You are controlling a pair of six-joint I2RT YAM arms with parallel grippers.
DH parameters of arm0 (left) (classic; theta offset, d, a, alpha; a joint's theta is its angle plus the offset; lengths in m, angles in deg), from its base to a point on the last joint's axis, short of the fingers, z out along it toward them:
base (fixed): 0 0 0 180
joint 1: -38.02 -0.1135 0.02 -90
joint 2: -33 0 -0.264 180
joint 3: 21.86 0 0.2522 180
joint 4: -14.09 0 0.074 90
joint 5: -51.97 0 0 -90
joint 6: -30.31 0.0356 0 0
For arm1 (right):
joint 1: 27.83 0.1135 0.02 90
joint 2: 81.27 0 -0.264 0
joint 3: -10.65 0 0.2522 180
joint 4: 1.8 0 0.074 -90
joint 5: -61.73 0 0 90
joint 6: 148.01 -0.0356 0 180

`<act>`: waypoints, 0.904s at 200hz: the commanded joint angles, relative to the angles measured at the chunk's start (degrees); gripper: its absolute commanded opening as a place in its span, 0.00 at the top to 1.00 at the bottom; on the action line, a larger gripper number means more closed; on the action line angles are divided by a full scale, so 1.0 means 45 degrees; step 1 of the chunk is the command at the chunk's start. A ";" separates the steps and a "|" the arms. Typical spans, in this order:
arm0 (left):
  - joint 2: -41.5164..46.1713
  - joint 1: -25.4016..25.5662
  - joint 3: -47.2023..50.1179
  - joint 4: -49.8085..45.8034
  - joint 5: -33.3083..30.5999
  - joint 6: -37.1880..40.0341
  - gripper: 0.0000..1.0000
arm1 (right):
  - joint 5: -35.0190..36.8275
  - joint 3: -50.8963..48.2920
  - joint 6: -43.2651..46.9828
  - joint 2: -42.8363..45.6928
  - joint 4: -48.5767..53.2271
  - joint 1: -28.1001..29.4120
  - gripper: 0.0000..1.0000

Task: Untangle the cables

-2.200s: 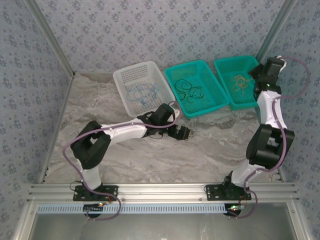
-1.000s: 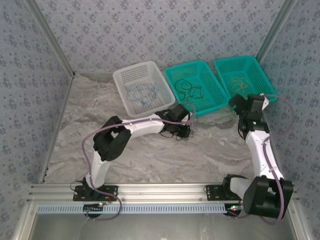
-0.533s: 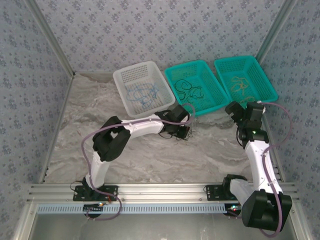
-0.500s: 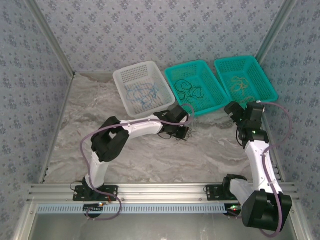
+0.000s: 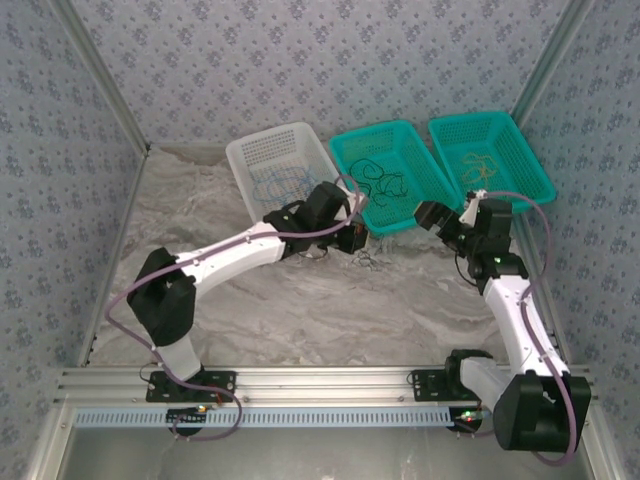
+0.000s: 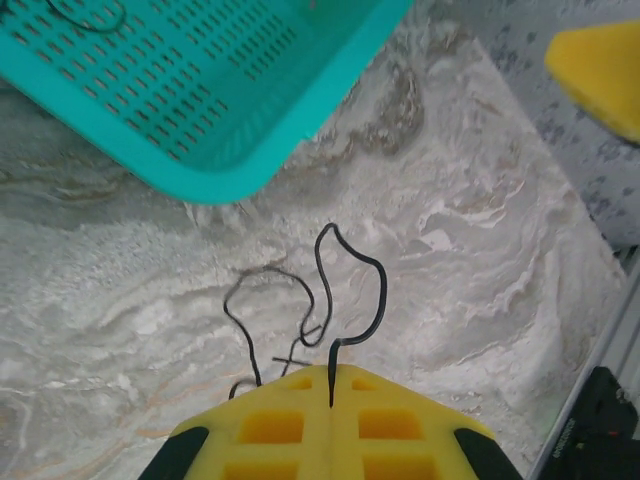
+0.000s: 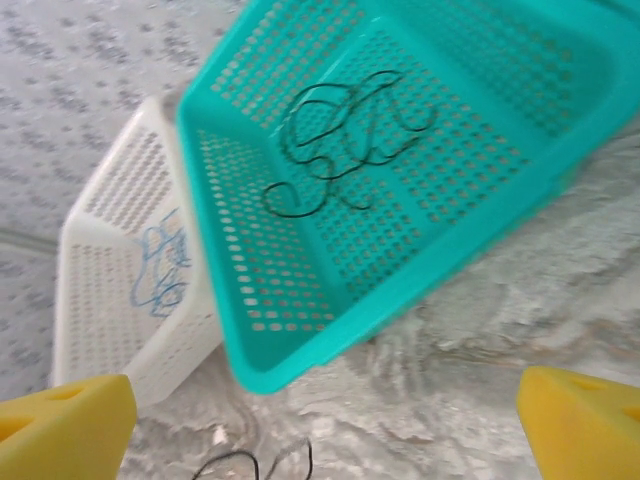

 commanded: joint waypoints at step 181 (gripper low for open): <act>0.1016 -0.1299 -0.3237 -0.1138 0.2571 -0.1472 1.00 | -0.4257 -0.1290 0.2154 -0.0507 -0.4815 0.3460 0.13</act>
